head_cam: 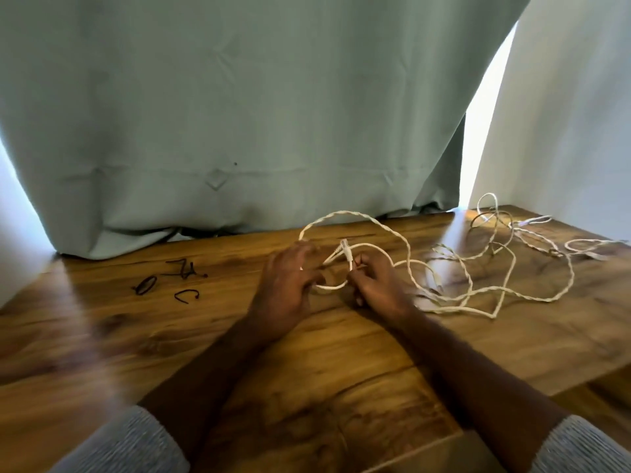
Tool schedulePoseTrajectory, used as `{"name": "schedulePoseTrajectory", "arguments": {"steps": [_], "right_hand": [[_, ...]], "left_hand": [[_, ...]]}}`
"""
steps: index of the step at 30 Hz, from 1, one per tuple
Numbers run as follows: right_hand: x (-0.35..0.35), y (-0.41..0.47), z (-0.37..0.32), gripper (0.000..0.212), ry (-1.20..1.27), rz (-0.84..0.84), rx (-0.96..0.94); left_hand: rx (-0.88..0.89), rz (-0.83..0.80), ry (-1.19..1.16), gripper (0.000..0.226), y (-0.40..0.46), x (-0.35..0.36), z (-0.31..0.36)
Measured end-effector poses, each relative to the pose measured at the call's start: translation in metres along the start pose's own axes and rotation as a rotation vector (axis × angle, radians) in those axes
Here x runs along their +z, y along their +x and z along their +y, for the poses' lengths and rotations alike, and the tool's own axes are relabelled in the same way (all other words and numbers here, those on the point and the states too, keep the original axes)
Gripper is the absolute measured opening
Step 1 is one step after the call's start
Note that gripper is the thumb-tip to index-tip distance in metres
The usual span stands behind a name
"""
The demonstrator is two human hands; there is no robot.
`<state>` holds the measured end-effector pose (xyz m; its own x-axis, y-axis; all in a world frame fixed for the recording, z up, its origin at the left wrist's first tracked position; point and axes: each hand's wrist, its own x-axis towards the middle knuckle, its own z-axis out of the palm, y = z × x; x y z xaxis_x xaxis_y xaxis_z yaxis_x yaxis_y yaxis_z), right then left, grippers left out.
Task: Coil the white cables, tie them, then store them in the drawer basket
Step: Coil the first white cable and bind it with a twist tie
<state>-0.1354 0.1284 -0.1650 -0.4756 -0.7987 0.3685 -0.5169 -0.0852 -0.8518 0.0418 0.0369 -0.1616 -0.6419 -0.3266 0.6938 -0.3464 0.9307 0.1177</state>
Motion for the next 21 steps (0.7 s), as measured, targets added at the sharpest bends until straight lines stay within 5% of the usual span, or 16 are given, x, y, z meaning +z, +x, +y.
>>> {"name": "schedulePoseTrajectory", "arguments": {"steps": [4, 11, 14, 17, 21], "right_hand": [[0.008, 0.001, 0.001, 0.016, -0.137, -0.014, -0.096], [0.01, -0.003, -0.006, 0.027, -0.31, 0.014, -0.213], [0.009, -0.011, -0.011, 0.037, -0.602, 0.107, -0.373], [0.006, -0.021, -0.025, 0.013, -0.695, 0.303, -0.782], [0.01, -0.016, -0.043, 0.052, -0.789, 0.353, -0.935]], "left_hand": [[-0.437, 0.169, -0.163, 0.029, 0.002, 0.006, -0.006], [-0.735, 0.169, -1.053, 0.034, 0.013, 0.001, 0.007], [-0.679, 0.298, -1.052, 0.038, 0.014, 0.001, 0.013], [-0.496, 0.326, -0.883, 0.047, 0.012, -0.005, 0.011], [-0.396, 0.237, -0.899, 0.053, 0.011, -0.022, 0.01]]}}
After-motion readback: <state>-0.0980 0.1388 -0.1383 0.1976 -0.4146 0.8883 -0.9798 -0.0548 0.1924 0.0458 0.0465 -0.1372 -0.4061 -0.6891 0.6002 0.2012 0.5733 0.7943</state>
